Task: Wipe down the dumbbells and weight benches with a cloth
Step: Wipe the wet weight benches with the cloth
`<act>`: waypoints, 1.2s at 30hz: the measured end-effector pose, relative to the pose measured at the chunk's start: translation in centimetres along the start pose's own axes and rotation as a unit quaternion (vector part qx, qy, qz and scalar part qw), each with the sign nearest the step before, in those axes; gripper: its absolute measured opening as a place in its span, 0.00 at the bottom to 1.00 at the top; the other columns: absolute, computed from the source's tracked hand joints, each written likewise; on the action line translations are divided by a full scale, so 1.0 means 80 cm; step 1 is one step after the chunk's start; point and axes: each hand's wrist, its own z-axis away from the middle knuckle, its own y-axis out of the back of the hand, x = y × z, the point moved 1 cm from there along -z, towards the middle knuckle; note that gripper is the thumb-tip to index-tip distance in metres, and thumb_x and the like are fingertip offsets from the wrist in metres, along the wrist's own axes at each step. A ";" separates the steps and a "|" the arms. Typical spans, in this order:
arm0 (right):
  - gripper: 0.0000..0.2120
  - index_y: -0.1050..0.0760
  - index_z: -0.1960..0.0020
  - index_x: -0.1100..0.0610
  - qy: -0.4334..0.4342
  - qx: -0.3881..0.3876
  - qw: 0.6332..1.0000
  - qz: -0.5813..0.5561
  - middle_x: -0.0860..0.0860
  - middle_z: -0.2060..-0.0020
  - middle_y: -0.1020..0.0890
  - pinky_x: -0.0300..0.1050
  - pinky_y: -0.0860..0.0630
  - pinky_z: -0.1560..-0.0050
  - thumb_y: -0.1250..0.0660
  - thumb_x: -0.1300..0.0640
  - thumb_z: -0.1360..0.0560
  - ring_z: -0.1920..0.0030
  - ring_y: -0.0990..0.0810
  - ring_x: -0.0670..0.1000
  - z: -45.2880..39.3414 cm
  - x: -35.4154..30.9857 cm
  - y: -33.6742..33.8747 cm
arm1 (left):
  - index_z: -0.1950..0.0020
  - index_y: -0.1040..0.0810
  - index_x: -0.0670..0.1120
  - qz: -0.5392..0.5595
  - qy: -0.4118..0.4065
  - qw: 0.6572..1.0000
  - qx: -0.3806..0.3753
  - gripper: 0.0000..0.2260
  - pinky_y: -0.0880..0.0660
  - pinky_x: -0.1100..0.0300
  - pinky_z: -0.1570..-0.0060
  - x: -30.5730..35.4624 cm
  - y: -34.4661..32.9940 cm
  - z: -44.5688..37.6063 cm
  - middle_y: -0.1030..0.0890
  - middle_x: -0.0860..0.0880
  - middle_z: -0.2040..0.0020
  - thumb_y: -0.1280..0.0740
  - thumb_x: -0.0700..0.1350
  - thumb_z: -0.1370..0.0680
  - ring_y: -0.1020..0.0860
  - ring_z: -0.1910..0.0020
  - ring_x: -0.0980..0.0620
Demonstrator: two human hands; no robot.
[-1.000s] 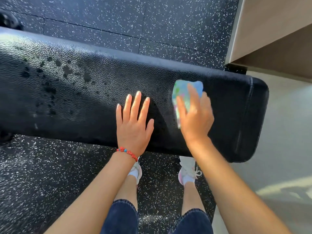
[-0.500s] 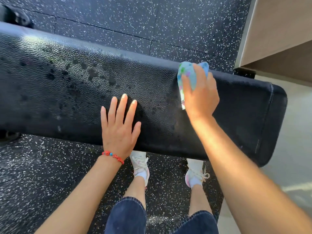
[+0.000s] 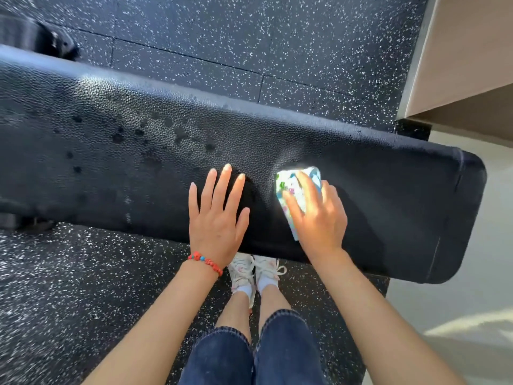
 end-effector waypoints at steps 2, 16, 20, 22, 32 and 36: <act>0.14 0.23 0.43 0.58 -0.091 -0.018 0.992 -0.083 0.61 0.53 0.20 0.48 0.25 0.55 0.31 0.56 0.28 0.53 0.23 0.55 -0.054 -0.003 -0.011 | 0.29 0.35 0.45 -0.011 0.020 1.000 0.011 0.22 0.45 0.40 0.32 -0.008 0.002 -0.002 0.33 0.41 0.29 0.42 0.48 0.22 0.39 0.29 0.41; 0.14 0.26 0.43 0.55 0.086 -0.002 0.996 0.029 0.53 0.69 0.27 0.46 0.31 0.72 0.37 0.48 0.23 0.71 0.29 0.52 0.038 -0.040 -0.015 | 0.28 0.37 0.45 -0.036 0.075 0.996 -0.007 0.23 0.45 0.38 0.32 -0.040 0.005 -0.015 0.36 0.41 0.27 0.44 0.50 0.22 0.41 0.29 0.40; 0.14 0.23 0.46 0.57 0.150 -0.004 0.988 0.037 0.54 0.67 0.24 0.46 0.31 0.70 0.34 0.48 0.25 0.69 0.28 0.54 -0.005 -0.034 -0.020 | 0.28 0.36 0.45 -0.025 0.061 0.998 -0.006 0.23 0.43 0.38 0.33 -0.043 0.008 -0.015 0.35 0.41 0.27 0.44 0.49 0.22 0.40 0.29 0.40; 0.13 0.21 0.46 0.56 0.070 -0.014 0.997 -0.022 0.52 0.63 0.22 0.46 0.29 0.66 0.33 0.50 0.26 0.66 0.27 0.54 -0.052 -0.039 -0.027 | 0.28 0.36 0.45 -0.022 0.048 0.999 -0.003 0.22 0.44 0.39 0.32 -0.047 0.011 -0.013 0.35 0.41 0.28 0.43 0.49 0.22 0.40 0.28 0.41; 0.10 0.26 0.45 0.56 0.034 0.080 0.994 0.071 0.54 0.57 0.21 0.45 0.30 0.67 0.33 0.57 0.26 0.67 0.28 0.53 -0.010 -0.091 -0.048 | 0.28 0.34 0.44 -0.035 0.069 0.996 0.050 0.22 0.45 0.39 0.32 -0.155 0.042 -0.020 0.35 0.41 0.28 0.43 0.49 0.22 0.40 0.29 0.39; 0.14 0.29 0.43 0.53 0.015 0.046 0.997 0.054 0.54 0.67 0.25 0.45 0.30 0.69 0.35 0.51 0.26 0.70 0.28 0.54 0.044 -0.120 -0.044 | 0.29 0.34 0.44 -0.047 0.041 0.997 0.037 0.22 0.43 0.37 0.33 -0.195 0.045 -0.021 0.34 0.40 0.28 0.42 0.48 0.22 0.39 0.29 0.39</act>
